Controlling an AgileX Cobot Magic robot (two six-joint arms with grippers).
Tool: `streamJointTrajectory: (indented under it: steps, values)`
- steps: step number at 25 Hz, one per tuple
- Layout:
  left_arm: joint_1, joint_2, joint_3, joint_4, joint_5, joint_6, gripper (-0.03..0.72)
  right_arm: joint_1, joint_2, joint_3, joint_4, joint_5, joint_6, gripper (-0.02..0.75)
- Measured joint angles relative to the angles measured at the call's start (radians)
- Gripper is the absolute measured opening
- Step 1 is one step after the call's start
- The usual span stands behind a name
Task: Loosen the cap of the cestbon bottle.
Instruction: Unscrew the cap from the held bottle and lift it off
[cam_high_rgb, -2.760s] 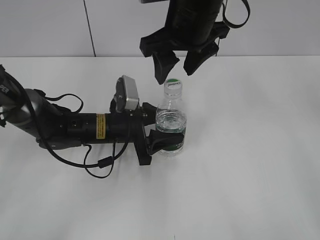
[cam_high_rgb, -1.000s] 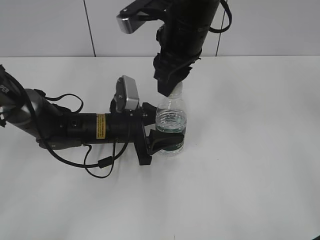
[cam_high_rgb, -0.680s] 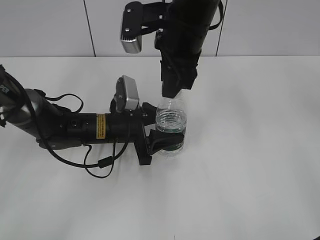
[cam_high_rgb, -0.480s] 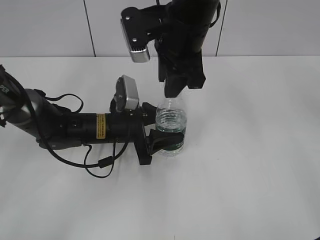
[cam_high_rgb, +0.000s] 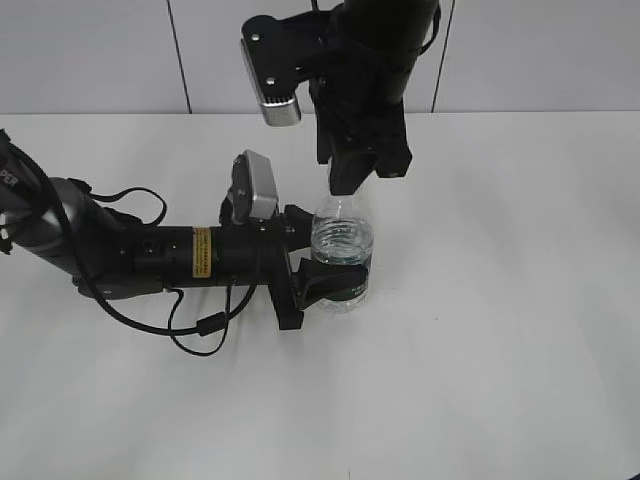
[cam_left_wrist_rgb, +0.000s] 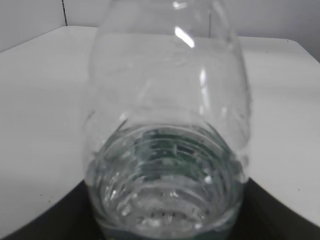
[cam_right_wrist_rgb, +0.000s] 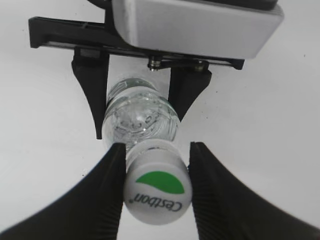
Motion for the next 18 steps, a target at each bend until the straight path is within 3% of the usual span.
streamJointTrajectory:
  steps: [4, 10, 14, 18]
  values:
    - [0.0, 0.0, 0.0, 0.001, 0.0, 0.0, 0.412, 0.0, 0.0, -0.001, 0.0, 0.0, 0.06, 0.321]
    - [0.0, 0.0, 0.0, 0.004, -0.001, 0.004, 0.412, 0.0, 0.0, -0.001, -0.002, -0.004, 0.092, 0.473]
    - [0.0, 0.0, 0.0, 0.004, -0.001, 0.004, 0.412, 0.0, 0.0, -0.003, -0.002, -0.005, 0.137, 0.491]
    - [0.0, 0.0, 0.0, 0.004, -0.002, 0.004, 0.412, 0.0, -0.014, -0.022, 0.014, -0.006, 0.358, 0.494]
